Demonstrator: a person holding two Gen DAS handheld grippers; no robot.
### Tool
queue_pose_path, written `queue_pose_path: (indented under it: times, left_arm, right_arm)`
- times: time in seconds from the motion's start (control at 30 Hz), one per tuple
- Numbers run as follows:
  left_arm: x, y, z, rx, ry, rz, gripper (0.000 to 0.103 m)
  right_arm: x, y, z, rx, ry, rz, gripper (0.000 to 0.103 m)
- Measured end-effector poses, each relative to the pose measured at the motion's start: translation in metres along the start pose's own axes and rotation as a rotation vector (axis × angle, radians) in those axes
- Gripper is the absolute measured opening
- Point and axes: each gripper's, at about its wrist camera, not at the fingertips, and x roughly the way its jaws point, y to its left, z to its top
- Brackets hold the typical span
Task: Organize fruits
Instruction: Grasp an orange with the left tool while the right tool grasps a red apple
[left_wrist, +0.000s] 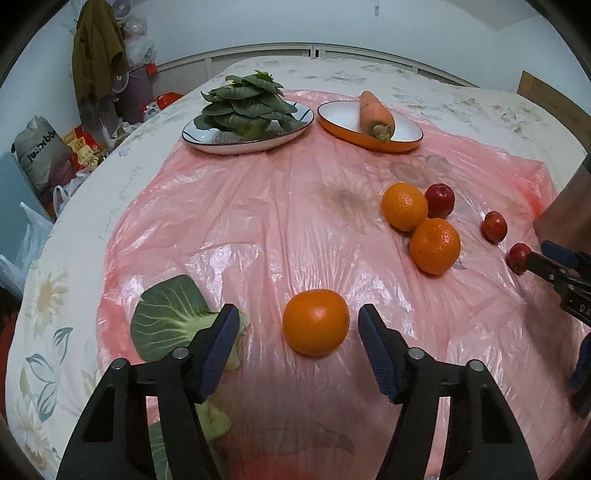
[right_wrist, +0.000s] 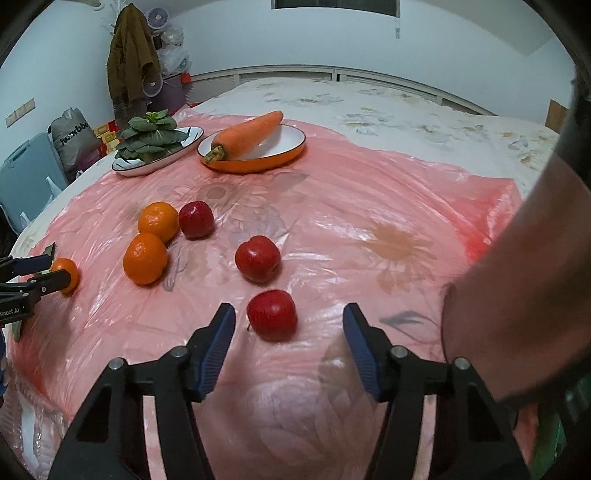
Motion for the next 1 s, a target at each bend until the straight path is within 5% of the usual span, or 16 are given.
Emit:
queue_pose_path:
  times: [0.2, 0.33, 0.53, 0.67, 1.0]
  left_arm:
    - [0.008, 0.002, 0.003, -0.004, 0.034, -0.008, 0.055]
    - [0.014, 0.001, 0.004, -0.003, 0.060, -0.013, 0.054]
    - [0.020, 0.000, 0.004, 0.011, 0.086, -0.005, 0.049]
    - [0.021, 0.001, 0.004, 0.011, 0.093, -0.030, 0.033]
    - [0.017, 0.003, 0.004, -0.001, 0.078, -0.043, 0.033]
  right_arm:
    - [0.016, 0.003, 0.003, -0.019, 0.021, 0.022, 0.057]
    - [0.025, 0.005, -0.001, -0.032, 0.053, 0.038, 0.036]
    - [0.032, 0.007, -0.003, -0.040, 0.072, 0.055, 0.030]
    - [0.032, 0.007, -0.003, -0.041, 0.073, 0.053, 0.021]
    - [0.023, 0.006, -0.001, -0.037, 0.065, 0.055, 0.019]
